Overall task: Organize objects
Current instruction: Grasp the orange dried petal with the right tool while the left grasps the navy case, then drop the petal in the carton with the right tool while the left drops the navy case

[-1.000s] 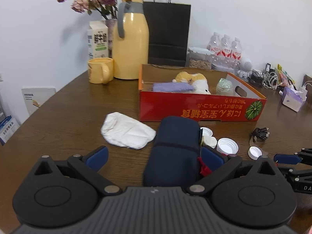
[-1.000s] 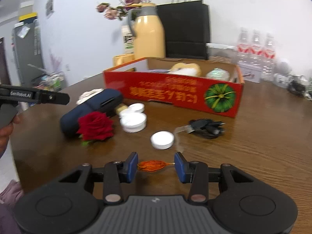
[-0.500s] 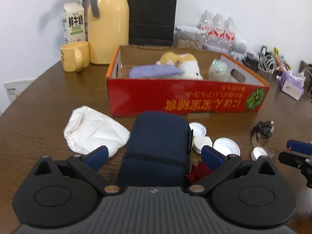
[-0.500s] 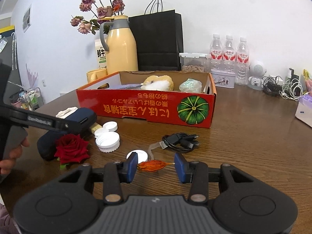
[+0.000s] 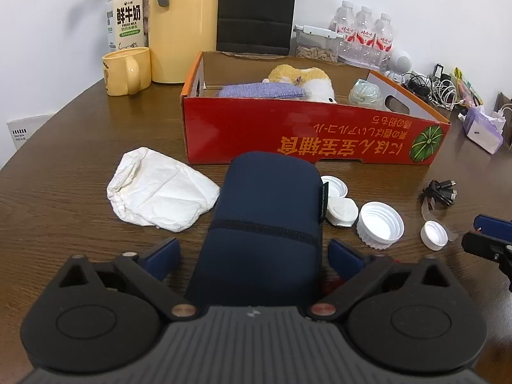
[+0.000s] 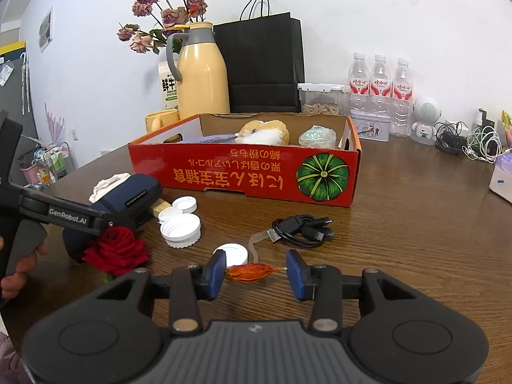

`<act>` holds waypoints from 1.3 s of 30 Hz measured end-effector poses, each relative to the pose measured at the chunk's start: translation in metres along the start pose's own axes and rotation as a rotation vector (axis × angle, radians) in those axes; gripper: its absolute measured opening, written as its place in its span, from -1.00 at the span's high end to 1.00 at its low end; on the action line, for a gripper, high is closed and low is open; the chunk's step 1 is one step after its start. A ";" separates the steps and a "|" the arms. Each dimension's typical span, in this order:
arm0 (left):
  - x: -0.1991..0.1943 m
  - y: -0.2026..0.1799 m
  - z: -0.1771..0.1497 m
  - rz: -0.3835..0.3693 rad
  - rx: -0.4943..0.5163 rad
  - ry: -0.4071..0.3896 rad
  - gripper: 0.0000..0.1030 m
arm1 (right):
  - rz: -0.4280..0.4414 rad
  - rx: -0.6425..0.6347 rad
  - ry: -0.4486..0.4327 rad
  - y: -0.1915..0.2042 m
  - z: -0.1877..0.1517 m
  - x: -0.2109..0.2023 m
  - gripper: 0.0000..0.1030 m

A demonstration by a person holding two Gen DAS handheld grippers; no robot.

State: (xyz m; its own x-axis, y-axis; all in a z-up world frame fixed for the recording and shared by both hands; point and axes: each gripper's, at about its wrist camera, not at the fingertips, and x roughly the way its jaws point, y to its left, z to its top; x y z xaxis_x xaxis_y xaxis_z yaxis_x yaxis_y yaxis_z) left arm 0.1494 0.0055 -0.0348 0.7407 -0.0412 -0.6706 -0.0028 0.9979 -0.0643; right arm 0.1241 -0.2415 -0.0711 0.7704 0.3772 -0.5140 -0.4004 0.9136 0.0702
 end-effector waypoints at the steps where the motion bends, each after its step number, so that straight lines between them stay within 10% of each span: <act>1: -0.002 0.000 0.000 -0.003 -0.002 -0.007 -0.66 | 0.001 0.000 0.000 0.000 0.000 0.000 0.22; 8: -0.012 -0.001 -0.005 -0.012 -0.006 -0.030 -0.32 | 0.006 0.002 0.002 0.002 -0.002 -0.001 0.22; 22: -0.038 0.003 0.018 -0.027 -0.024 -0.074 -0.28 | 0.019 -0.032 -0.032 0.011 0.010 -0.004 0.22; 39: -0.020 -0.010 0.117 -0.033 -0.064 -0.202 -0.28 | -0.008 -0.072 -0.217 0.010 0.109 0.032 0.22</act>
State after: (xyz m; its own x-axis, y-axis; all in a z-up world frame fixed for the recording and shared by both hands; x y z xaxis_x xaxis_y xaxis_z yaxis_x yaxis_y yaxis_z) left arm 0.2130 0.0019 0.0654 0.8606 -0.0567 -0.5062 -0.0143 0.9907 -0.1352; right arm 0.1994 -0.2035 0.0063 0.8594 0.4006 -0.3177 -0.4222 0.9065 0.0012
